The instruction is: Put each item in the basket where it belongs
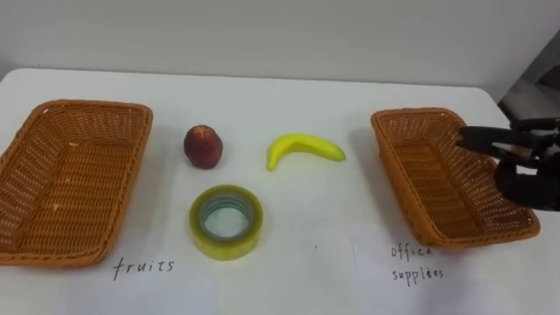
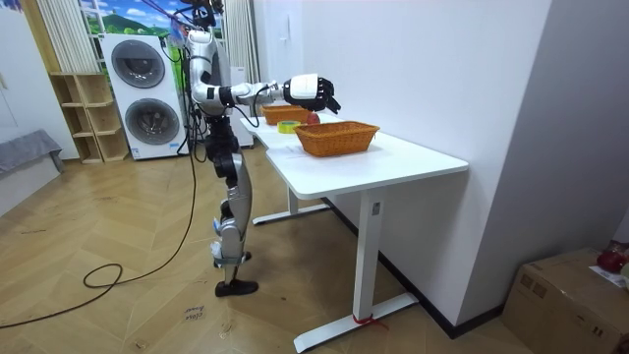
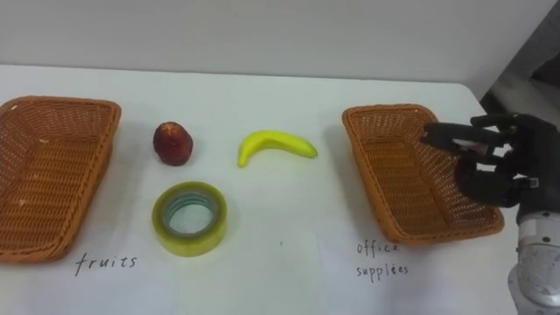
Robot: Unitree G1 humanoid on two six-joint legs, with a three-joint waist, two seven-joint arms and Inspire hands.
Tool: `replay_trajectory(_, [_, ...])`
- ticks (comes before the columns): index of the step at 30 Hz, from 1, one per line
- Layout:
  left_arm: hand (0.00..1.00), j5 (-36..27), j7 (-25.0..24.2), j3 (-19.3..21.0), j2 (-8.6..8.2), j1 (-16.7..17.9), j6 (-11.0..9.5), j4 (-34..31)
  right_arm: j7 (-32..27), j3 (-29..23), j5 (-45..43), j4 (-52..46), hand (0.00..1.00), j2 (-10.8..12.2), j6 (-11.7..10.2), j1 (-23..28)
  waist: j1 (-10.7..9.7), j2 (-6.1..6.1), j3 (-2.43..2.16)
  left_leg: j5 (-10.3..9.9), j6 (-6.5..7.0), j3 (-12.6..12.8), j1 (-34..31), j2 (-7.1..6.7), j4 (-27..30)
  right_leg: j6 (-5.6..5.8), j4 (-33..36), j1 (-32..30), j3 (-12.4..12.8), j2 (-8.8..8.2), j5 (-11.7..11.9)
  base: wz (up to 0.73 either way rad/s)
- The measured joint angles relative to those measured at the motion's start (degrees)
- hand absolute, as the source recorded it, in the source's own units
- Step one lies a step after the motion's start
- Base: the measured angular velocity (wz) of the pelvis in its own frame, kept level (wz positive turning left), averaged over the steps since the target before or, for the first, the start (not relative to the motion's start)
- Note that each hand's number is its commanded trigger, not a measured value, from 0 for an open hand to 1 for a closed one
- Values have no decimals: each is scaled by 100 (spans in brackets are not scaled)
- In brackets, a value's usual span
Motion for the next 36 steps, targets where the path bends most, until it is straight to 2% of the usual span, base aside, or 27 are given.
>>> replay_trajectory(15, [0, -1, 5, -3, 1, 12, 15, -3, 67, 23, -130, 140, 100, 0, 8, 24, 10, -18, 2, 0, 0, -1, 0, -1, -37, 0, 0, -8, 9, 1, 0, 0])
replay_trajectory(16, [0, 0, 6, -3, 1, 10, 19, -5, 106, 29, -145, 155, 91, 0, 10, 24, 10, -22, 2, 0, 0, -2, 1, -1, -53, 0, 0, -11, 9, 1, 0, 0])
replay_trajectory(17, [0, 0, 6, -3, 1, 10, 23, -7, 122, 42, -151, 163, 46, 0, 15, 24, 12, -24, 2, 0, 0, -2, 1, -1, -54, 0, -1, -13, 11, 1, 0, 0])
replay_trajectory(18, [0, 0, 6, -4, 1, 7, 45, -10, 169, 70, -170, 173, 11, 0, 21, 24, 11, -26, 2, 0, 0, -1, 1, -1, -55, 0, -2, -15, 14, 1, 0, 0])
replay_trajectory(19, [0, 0, 6, -4, 1, 2, 63, -15, 246, 83, -193, 179, 0, 1, 27, 24, 11, -26, 2, 0, 0, 0, 0, -2, -58, 0, -3, -17, 16, 1, 0, 0])
replay_trajectory(22, [0, -3, 7, -5, 3, 4, 95, -71, 340, 154, -298, 180, 0, 1, 94, 24, 15, -28, 1, 0, 1, 0, 0, -3, -58, 0, -11, -22, 19, 3, 0, 0])
replay_trajectory(36, [0, -12, 131, -23, 9, -118, 31, -251, 409, 272, -352, 178, 0, 0, 92, 23, 36, -20, -1, 1, 1, 5, -4, -2, -61, 0, -18, -29, 22, 7, 0, 0])
